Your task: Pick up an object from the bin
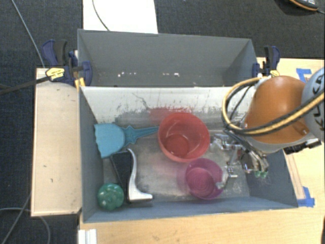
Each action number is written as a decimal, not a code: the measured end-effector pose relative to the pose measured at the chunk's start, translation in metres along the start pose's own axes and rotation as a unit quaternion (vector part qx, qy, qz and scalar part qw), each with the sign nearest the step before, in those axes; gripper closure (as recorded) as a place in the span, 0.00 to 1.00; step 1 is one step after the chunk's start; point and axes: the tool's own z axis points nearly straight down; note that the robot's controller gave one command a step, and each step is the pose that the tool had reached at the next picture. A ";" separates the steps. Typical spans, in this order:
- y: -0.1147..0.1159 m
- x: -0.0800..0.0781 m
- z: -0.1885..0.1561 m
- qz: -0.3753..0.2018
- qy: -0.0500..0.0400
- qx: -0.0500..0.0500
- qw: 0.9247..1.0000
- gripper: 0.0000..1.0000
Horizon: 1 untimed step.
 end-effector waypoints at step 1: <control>0.000 0.000 0.000 0.000 0.000 0.000 1.000 0.00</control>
Offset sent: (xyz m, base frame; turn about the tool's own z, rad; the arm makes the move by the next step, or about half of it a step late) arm 0.0097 0.0247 -0.0683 -0.0151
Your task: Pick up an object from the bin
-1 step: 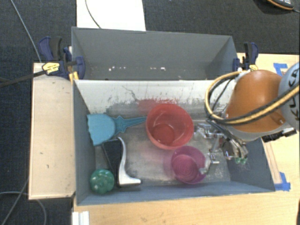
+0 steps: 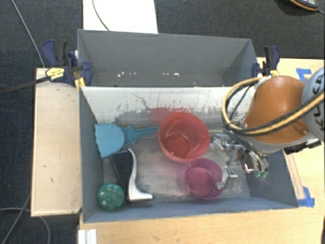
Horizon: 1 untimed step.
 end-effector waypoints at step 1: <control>0.008 -0.006 0.023 -0.008 -0.005 0.001 1.000 0.00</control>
Offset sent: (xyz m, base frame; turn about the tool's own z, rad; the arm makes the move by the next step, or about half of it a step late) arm 0.0113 -0.0017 0.0069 -0.3283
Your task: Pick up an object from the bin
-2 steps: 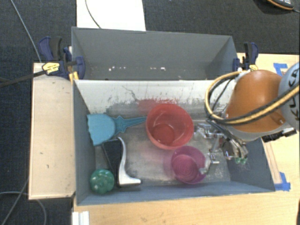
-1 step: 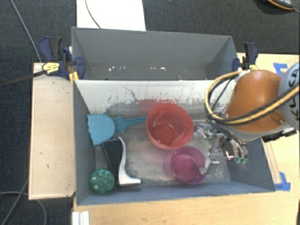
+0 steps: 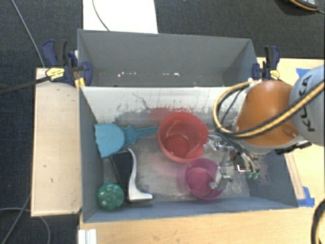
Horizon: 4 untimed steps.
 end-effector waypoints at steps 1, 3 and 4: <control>-0.004 -0.002 -0.005 -0.098 0.002 0.000 0.995 0.00; 0.020 -0.004 0.098 0.023 -0.013 -0.002 1.000 0.00; 0.015 -0.010 0.106 -0.006 -0.012 -0.003 1.000 0.00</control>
Offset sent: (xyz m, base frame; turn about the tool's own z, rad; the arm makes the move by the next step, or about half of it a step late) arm -0.0062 0.0198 -0.0843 0.0534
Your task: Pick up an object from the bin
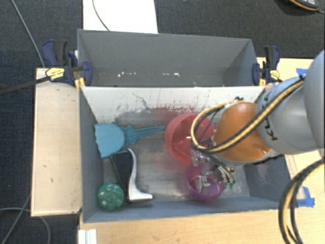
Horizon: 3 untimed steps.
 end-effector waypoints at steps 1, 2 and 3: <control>0.014 -0.053 -0.016 -0.122 0.003 0.000 0.992 1.00; 0.014 -0.053 -0.016 -0.122 0.003 0.000 0.993 1.00; 0.026 -0.040 -0.018 -0.138 -0.001 0.002 0.990 1.00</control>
Offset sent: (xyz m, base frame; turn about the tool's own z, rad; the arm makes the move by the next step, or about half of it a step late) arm 0.0000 0.0000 0.0000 0.0000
